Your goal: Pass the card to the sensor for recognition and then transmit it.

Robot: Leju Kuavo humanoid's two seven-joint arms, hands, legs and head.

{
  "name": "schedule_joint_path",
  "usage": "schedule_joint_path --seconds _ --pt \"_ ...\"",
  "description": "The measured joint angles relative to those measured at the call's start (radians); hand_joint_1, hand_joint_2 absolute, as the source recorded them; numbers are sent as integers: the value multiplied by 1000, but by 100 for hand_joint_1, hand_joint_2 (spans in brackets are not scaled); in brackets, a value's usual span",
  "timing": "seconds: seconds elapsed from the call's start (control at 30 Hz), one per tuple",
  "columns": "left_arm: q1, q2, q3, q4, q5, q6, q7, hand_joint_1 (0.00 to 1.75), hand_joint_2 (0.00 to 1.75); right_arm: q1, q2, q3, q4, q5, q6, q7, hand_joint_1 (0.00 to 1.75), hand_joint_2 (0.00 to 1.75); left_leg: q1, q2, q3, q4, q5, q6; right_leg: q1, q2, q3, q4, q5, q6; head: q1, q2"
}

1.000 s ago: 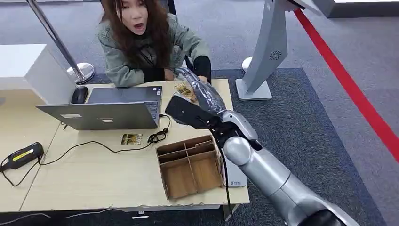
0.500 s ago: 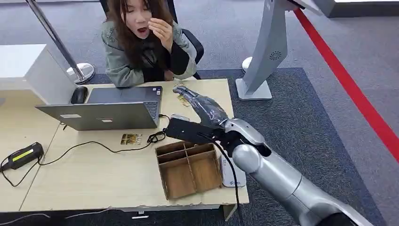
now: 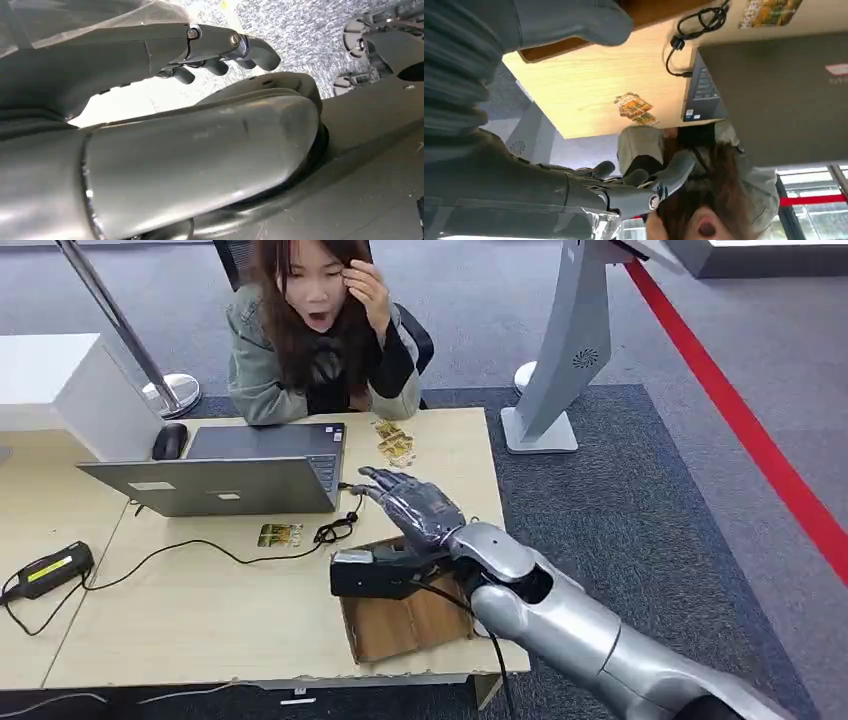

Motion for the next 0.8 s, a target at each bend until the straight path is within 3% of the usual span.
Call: schedule_joint_path --seconds 0.07,0.2,0.4,0.47,0.5,0.53,0.8 --pt "0 0 0 0 0 0 0 0 0 0 0 10 5 1 0 0 80 175 0 0 0 0 0 0 0 0 0 0 0 0 0 0" --pt "0 0 0 0 3 0 0 0 0 -2 0 29 14 1 3 -1 77 175 0 0 0 0 0 0 0 0 0 0 0 0 0 0" --pt "0 0 0 0 9 0 0 0 0 -2 0 46 24 1 12 -4 56 175 0 0 0 0 0 0 0 0 0 0 0 0 0 0" --pt "0 0 0 0 12 0 0 0 0 -2 0 49 24 1 14 -5 24 175 0 0 0 0 0 0 0 0 0 0 0 0 0 0" --pt "0 0 0 0 13 0 0 0 0 -2 0 49 24 1 16 -5 24 175 0 0 0 0 0 0 0 0 0 0 0 0 0 0" --pt "0 0 0 0 13 0 0 0 0 -2 0 49 24 1 18 -5 10 175 0 0 0 0 0 0 0 0 0 0 0 0 0 0" --pt "0 0 0 0 16 0 0 0 0 -16 -2 47 23 -24 16 -4 5 175 0 0 0 0 0 0 0 0 0 0 0 0 0 0"
